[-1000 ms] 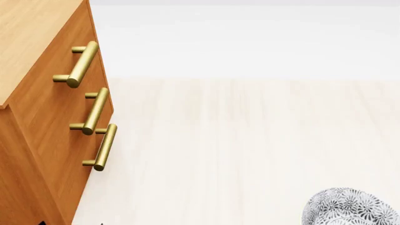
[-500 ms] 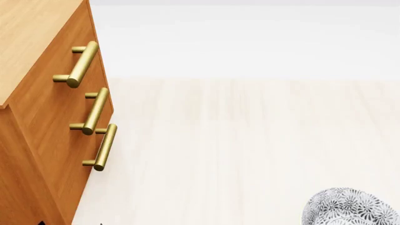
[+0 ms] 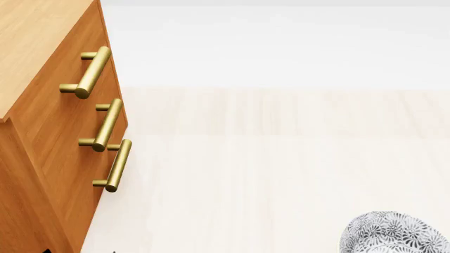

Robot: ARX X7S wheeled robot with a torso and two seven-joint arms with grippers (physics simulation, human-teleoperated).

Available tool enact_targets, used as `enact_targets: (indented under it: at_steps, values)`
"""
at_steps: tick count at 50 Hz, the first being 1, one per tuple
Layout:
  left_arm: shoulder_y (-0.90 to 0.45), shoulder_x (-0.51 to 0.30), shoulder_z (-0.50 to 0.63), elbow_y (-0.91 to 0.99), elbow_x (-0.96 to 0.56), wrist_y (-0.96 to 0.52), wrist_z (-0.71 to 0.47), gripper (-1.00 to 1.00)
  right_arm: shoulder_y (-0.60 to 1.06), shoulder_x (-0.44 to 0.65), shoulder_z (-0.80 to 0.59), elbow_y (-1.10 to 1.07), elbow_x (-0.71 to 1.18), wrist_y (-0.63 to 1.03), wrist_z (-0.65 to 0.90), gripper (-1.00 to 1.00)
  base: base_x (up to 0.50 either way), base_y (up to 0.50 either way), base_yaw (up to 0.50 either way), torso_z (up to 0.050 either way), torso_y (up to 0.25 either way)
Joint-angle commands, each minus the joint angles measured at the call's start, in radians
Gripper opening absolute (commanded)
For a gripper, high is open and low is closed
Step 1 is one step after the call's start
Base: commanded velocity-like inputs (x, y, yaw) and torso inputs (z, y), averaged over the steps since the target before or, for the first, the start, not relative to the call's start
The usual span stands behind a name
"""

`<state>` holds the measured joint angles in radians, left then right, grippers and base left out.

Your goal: Put the bowl on top of the cabinet.

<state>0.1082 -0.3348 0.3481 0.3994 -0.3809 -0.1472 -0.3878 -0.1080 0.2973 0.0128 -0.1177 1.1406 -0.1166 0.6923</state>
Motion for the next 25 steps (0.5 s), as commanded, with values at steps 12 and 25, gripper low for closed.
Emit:
enact_targets:
  at_steps: [12,25]
  values:
    - [-0.010,0.016,-0.012,-0.014,0.011,0.006,0.015,1.00,0.043,0.015,-0.013,0.047,0.019,0.073,0.003,1.00,0.00,0.00,0.00,0.000,0.000]
    - [-0.007,0.010,-0.012,-0.009,0.007,0.010,0.012,1.00,0.041,0.019,-0.018,0.035,0.020,0.059,-0.045,1.00,0.00,0.00,0.00,0.000,0.000]
